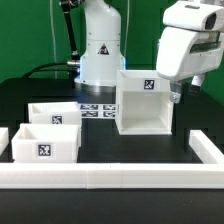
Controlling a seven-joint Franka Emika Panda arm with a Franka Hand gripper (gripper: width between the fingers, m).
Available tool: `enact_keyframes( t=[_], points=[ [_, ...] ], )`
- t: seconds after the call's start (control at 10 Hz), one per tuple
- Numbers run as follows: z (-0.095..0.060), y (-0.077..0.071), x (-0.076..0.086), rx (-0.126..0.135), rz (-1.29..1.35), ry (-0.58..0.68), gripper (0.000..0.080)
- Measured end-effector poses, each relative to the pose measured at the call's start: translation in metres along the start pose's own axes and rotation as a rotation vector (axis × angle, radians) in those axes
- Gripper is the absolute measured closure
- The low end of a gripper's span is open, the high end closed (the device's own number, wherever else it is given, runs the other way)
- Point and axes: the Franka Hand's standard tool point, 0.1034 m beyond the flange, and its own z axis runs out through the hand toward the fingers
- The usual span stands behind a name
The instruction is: Assemble drawer
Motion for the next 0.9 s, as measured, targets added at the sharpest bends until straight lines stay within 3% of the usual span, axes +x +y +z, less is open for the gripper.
enact_keyframes(
  t=[0.1, 0.5, 0.9],
  points=[
    [-0.008, 0.005, -0.01, 0.015, 0.019, -0.017, 0.015],
    [-0.037, -0.009, -0.038, -0.002, 0.15, -0.036, 0.015],
    [-0.036, -0.01, -0.037, -0.005, 0.383, -0.036, 0.015]
  ],
)
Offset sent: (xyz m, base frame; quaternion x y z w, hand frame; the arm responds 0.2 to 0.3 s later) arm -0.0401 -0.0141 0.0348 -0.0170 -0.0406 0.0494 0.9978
